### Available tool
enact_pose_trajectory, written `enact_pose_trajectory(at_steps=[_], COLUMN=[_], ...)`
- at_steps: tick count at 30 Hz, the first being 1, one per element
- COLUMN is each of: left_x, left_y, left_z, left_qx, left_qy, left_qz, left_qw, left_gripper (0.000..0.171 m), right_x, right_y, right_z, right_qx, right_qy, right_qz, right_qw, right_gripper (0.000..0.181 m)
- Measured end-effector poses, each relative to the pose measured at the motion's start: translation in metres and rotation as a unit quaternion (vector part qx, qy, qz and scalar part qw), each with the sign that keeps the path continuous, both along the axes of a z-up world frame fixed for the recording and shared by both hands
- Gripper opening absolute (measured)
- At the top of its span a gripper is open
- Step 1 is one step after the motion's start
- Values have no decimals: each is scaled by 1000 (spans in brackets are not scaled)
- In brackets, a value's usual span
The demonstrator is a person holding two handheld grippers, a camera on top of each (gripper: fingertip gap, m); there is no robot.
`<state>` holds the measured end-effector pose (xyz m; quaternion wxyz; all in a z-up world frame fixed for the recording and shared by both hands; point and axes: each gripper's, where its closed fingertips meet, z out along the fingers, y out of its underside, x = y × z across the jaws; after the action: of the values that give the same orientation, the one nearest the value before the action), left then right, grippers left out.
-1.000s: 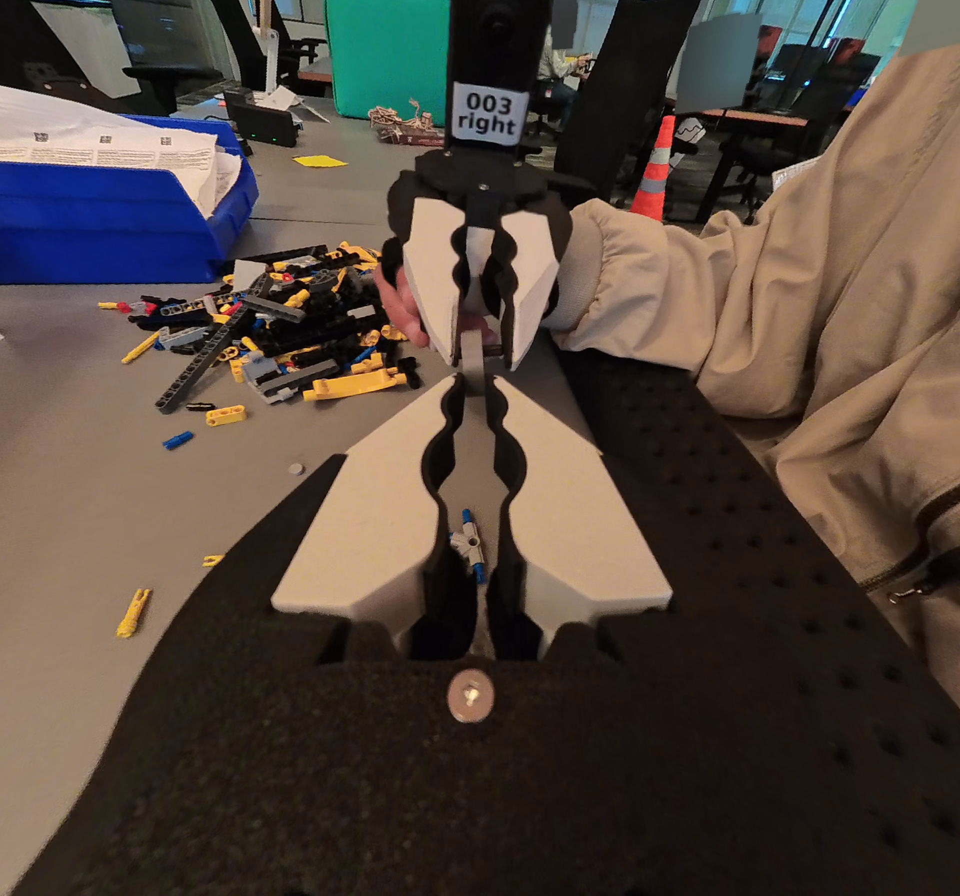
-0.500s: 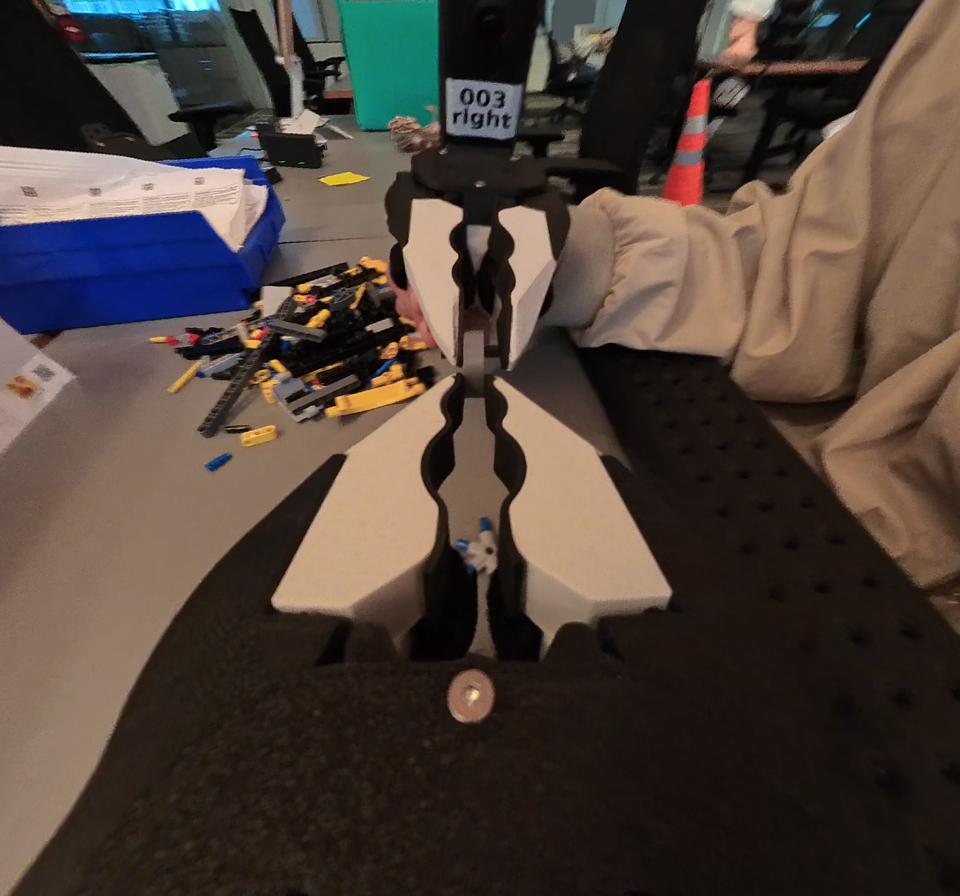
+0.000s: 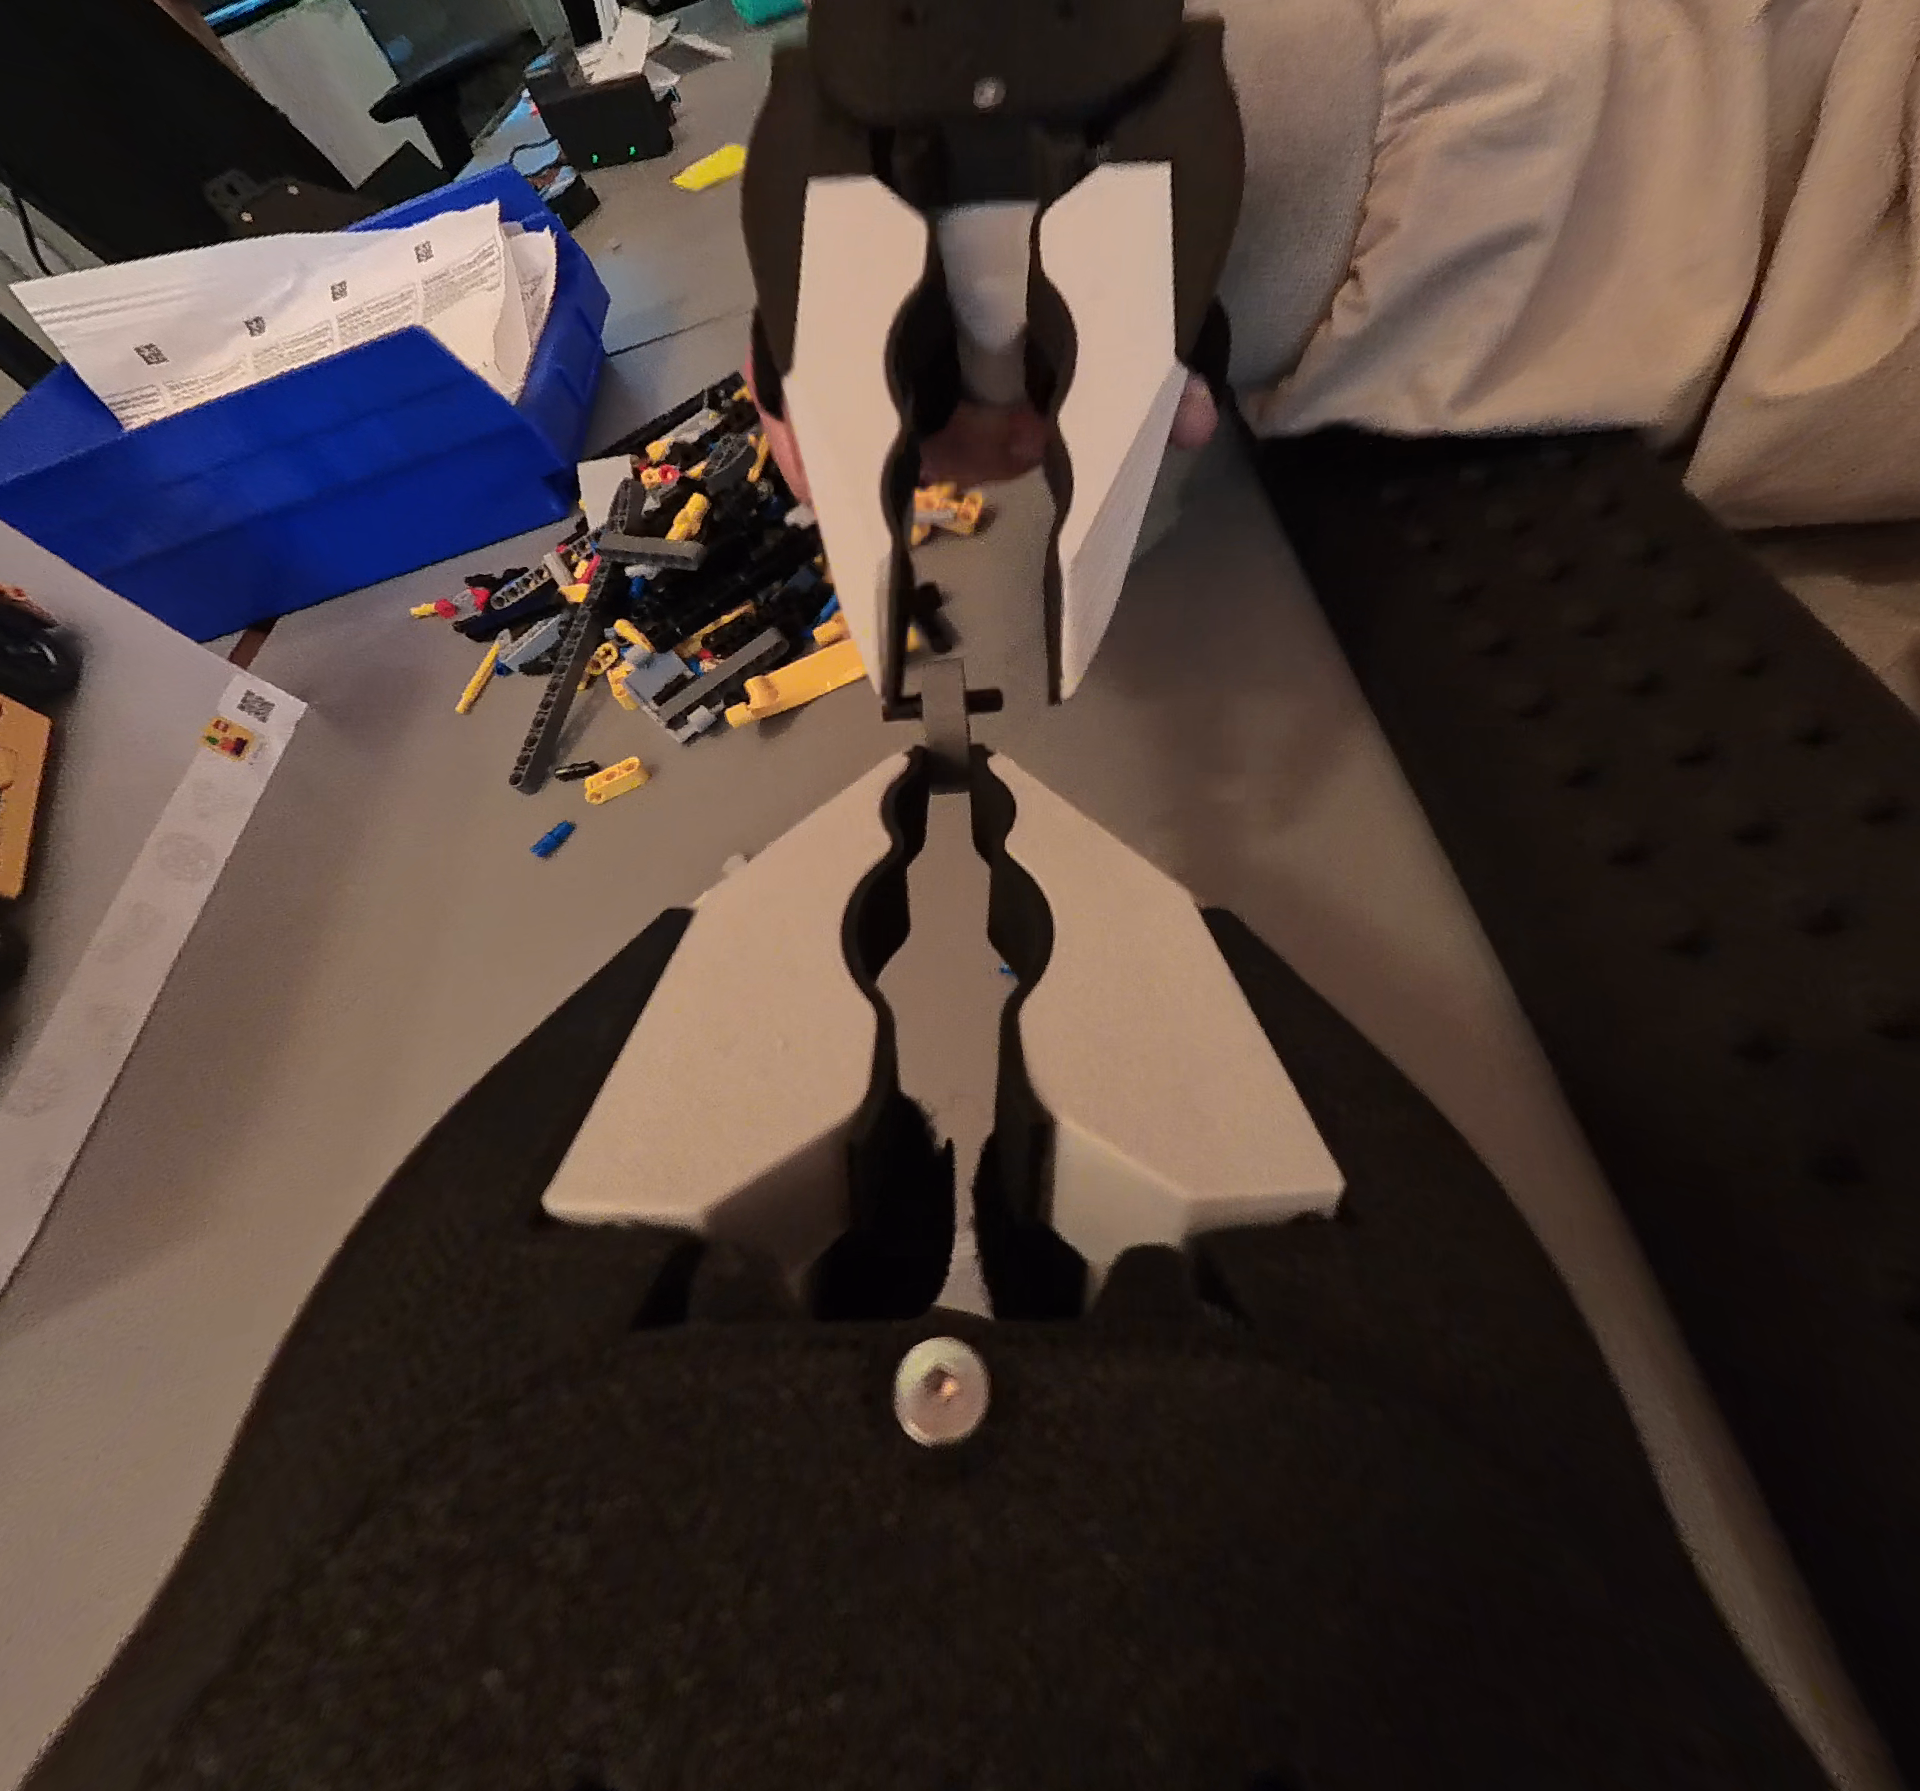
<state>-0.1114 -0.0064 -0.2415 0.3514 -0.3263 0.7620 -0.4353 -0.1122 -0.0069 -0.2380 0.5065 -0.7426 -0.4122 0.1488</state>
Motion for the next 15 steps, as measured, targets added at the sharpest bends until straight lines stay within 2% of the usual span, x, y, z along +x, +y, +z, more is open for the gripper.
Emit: enact_pose_trajectory(at_steps=[4, 9, 15], left_x=[-1, 2, 3], left_y=[1, 6, 10], left_z=[-5, -11, -19], left_qx=[25, 58, 96], left_qy=[9, 23, 35], left_qz=[3, 27, 41], left_qw=[1000, 998, 994], left_gripper=[7, 7, 7], right_x=[6, 10, 9], right_y=[3, 8, 9], right_z=[-9, -16, -24], right_qx=[1, -14, -26], right_qy=[-119, -216, -235], right_qz=[-10, -16, -17], right_qw=[993, 976, 971], right_gripper=[21, 20, 19])
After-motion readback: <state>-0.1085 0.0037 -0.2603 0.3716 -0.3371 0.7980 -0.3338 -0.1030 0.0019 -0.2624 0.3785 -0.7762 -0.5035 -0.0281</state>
